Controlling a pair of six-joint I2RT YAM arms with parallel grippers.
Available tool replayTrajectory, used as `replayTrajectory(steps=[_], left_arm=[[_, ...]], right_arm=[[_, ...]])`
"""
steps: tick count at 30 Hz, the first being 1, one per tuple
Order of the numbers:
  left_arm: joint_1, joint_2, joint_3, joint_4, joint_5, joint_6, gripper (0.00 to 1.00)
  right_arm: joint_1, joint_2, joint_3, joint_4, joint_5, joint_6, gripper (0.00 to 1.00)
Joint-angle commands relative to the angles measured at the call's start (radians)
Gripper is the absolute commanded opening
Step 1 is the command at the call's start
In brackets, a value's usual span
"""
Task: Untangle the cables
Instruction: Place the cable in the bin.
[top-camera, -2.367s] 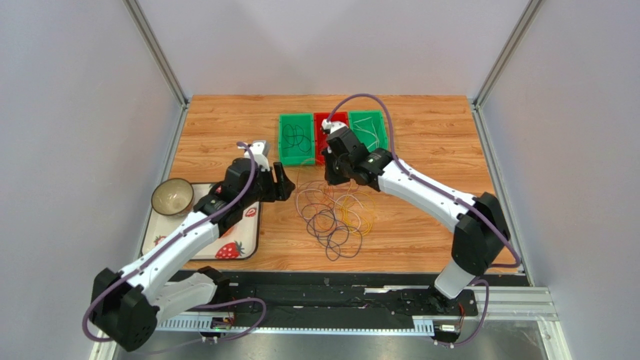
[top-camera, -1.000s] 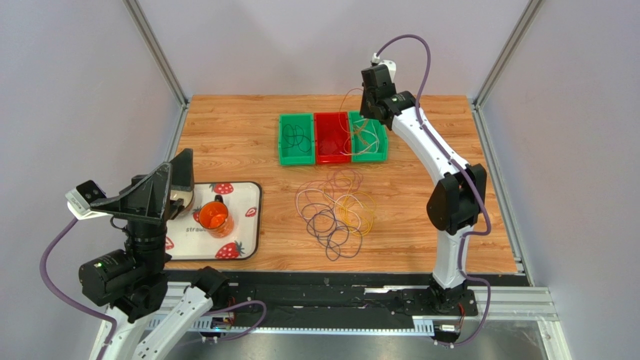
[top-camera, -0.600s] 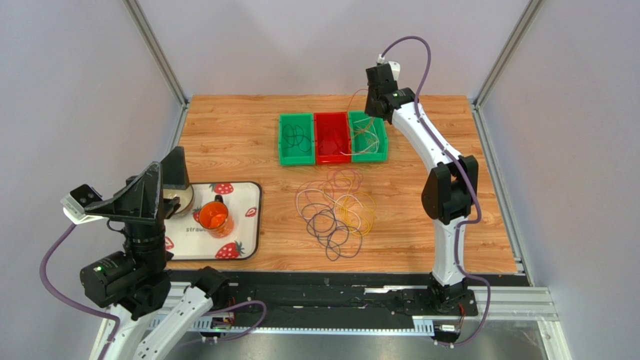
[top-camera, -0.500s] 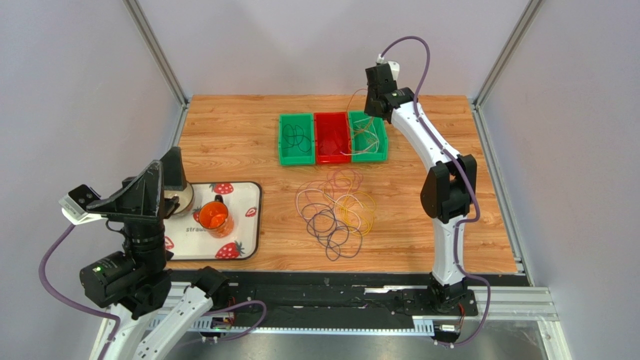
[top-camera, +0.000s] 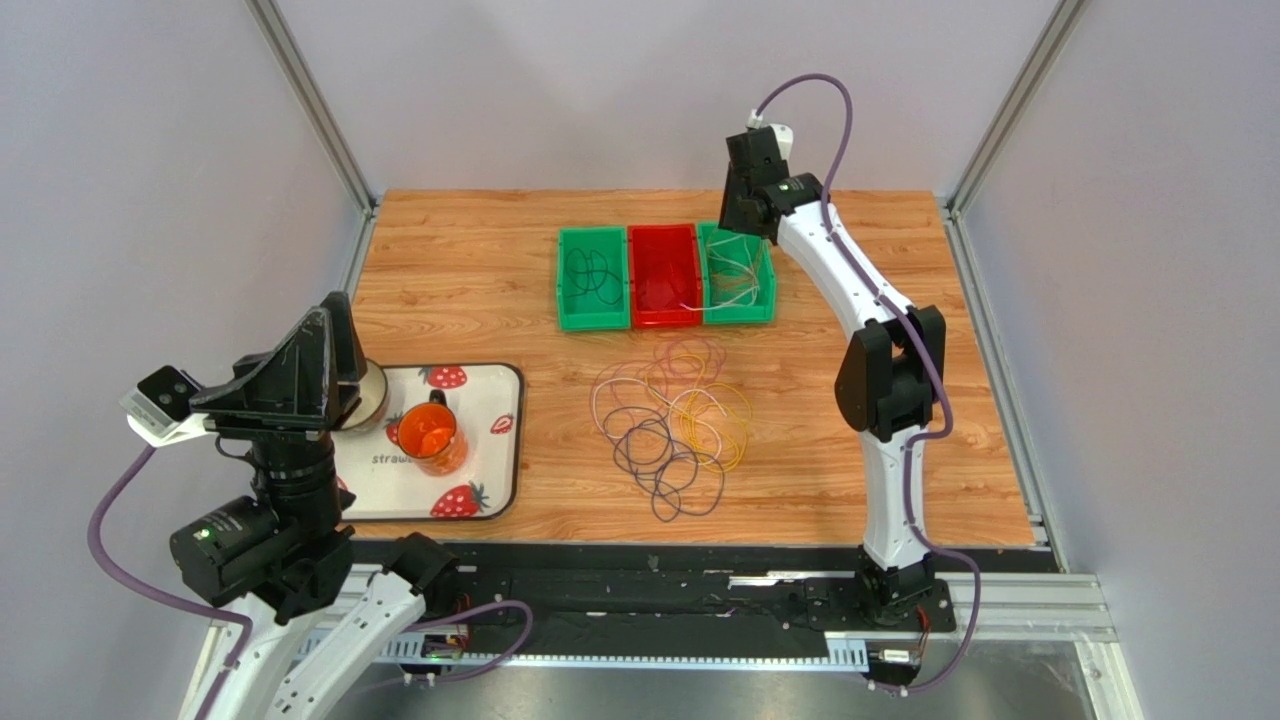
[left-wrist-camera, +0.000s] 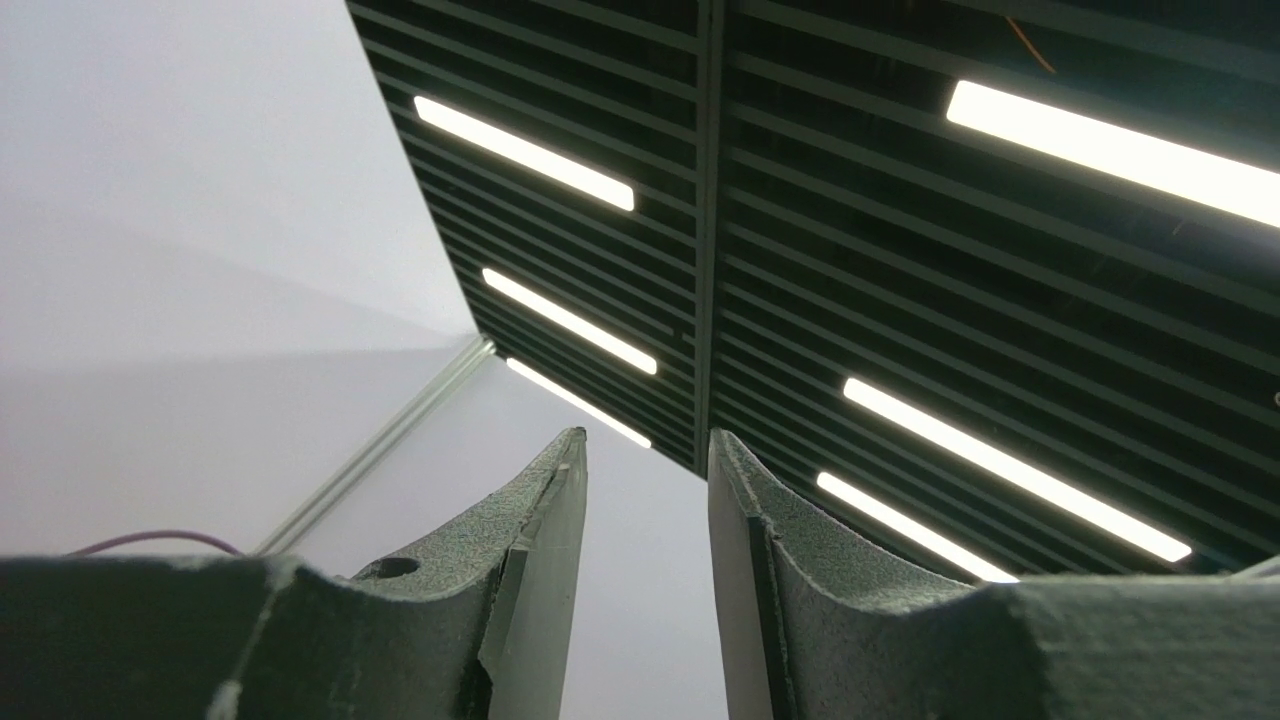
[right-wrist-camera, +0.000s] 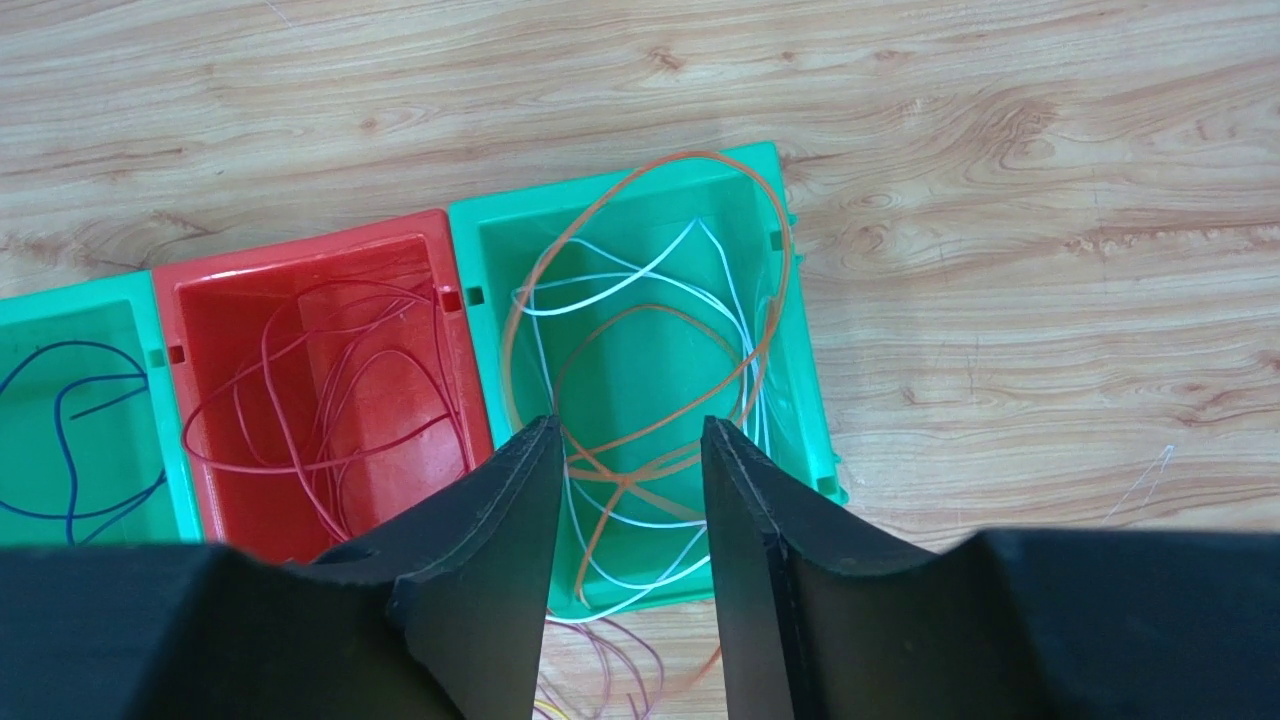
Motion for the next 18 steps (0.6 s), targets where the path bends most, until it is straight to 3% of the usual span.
replayTrajectory(steps=[1, 9, 18], left_arm=[[0.002, 0.019, -0.011, 0.074, -0.014, 0.02, 0.38], [0.003, 0.015, -0.021, 0.074, -0.014, 0.039, 0.34], [0.003, 0.013, -0.021, 0.074, -0.024, 0.043, 0.33]], right_arm=[[-0.002, -0.012, -0.009, 0.021, -0.006, 0.011, 0.44], [-0.005, -0.027, -0.041, 0.025, 0.014, 0.01, 0.44], [-0.004, -0.062, -0.072, 0.007, 0.023, 0.036, 0.58]])
